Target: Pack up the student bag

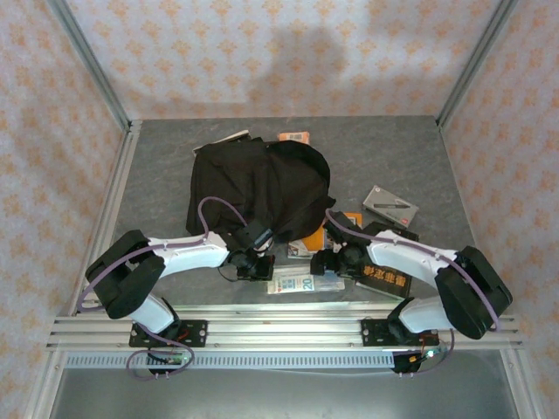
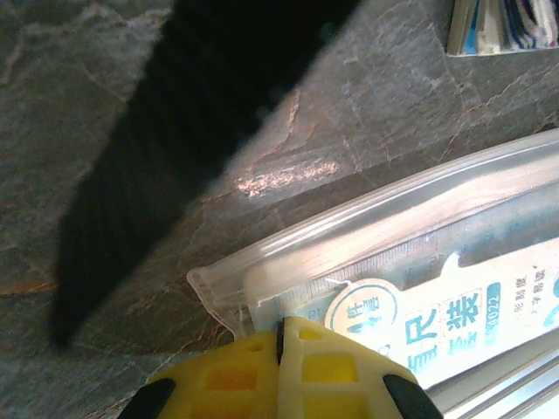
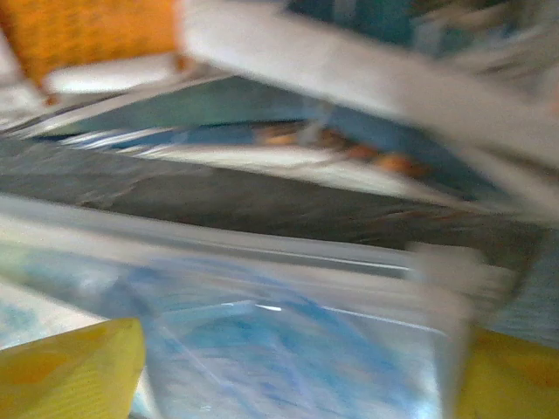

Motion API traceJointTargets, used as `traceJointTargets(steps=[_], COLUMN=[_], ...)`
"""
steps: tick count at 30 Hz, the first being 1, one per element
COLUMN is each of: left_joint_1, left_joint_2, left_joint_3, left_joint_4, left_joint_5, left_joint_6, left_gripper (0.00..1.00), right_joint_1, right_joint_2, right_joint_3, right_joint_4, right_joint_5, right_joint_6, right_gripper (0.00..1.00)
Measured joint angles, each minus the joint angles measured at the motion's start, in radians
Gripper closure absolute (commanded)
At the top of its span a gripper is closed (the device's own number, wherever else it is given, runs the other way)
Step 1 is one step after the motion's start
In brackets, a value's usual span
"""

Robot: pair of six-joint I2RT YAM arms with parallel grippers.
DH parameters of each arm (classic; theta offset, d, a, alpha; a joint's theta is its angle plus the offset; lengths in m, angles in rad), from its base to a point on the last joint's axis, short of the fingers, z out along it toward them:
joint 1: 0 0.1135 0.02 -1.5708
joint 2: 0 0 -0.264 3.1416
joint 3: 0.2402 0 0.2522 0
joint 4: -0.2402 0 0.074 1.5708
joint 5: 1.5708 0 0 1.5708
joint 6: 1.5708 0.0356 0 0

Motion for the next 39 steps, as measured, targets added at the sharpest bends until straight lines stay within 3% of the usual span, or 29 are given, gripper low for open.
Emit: traceJointTargets(steps=[7,13,17,27,29,30,34,39], left_joint_1=[0.001,0.001,0.001,0.0,-0.003,-0.006,-0.008,-0.007], left_joint_2=[-0.021,-0.04,-0.062,-0.083,-0.086,-0.087,-0.103,-0.174], left_joint_3=[-0.01,-0.009,-0.009,-0.001,0.0,0.0,0.037,0.203], left_joint_4=[-0.002,-0.026,-0.072,-0.117,-0.131,-0.144,-0.223,-0.335], left_joint_5=[-0.009,-0.024,-0.051,-0.071,-0.072,-0.073,-0.095,-0.152], left_joint_6=[0.0,0.0,0.001,0.001,0.001,0.001,0.001,0.0], left_gripper=[1.0,1.0,1.0,1.0,1.0,0.95,0.71,0.56], right_joint_1=[-0.017,-0.032,-0.04,-0.06,-0.06,-0.06,-0.06,-0.06], right_joint_2=[-0.048,-0.124,-0.214,-0.392,-0.405,-0.409,-0.408,-0.407], right_joint_3=[-0.048,-0.104,-0.11,-0.105,-0.099,-0.097,-0.065,0.038], right_joint_4=[0.039,0.045,0.042,0.098,0.108,0.109,0.056,-0.114], right_joint_5=[-0.029,-0.139,-0.216,-0.358,-0.369,-0.37,-0.341,-0.209], right_joint_6=[0.027,0.077,0.101,0.174,0.184,0.187,0.165,0.084], right_gripper=[0.41,0.55,0.59,0.92,0.94,0.99,1.0,1.0])
